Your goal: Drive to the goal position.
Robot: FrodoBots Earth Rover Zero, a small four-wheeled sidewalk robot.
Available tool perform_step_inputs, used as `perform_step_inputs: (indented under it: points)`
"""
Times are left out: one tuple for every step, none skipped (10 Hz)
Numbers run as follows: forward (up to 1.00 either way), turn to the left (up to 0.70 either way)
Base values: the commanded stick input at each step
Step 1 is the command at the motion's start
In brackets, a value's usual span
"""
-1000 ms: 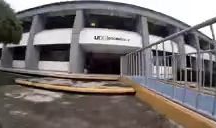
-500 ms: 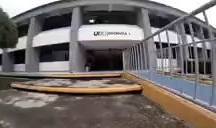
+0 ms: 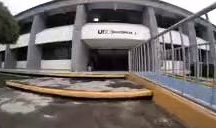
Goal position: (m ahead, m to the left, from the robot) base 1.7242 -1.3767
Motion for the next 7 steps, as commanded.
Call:
perform_step_inputs:
  points:
    - [0.58, 0.12]
    - [0.08, 0.62]
    - [0.00, 0.70]
    - [0.00, 0.70]
    - [0.00, 0.70]
    - [0.00, 0.70]
    - [0.00, 0.70]
